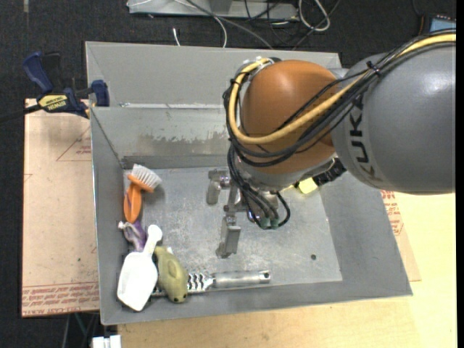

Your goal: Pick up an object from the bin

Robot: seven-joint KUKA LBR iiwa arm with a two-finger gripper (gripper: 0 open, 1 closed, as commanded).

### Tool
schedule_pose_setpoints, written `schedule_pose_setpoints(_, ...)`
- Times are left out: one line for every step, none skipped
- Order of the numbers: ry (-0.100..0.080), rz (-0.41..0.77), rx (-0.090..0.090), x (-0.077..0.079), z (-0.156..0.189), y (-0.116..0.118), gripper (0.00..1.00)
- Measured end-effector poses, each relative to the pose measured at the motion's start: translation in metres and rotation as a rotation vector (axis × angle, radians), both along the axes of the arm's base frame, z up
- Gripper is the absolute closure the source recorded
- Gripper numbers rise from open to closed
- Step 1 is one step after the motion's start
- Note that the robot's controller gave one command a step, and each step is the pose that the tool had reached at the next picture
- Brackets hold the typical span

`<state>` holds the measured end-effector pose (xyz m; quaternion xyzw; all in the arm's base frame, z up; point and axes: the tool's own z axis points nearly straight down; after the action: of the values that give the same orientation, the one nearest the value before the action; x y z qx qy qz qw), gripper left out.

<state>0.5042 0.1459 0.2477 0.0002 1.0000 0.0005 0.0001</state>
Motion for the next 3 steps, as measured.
schedule_pose_setpoints(-0.001, 0.321, 0.001, -0.010, -0.081, 0.016, 0.00)
schedule_pose_setpoints(-0.005, 0.470, 0.001, -0.015, -0.088, 0.028, 0.00)
schedule_pose_setpoints(-0.002, 1.049, 0.004, -0.004, -0.111, 0.076, 0.00)
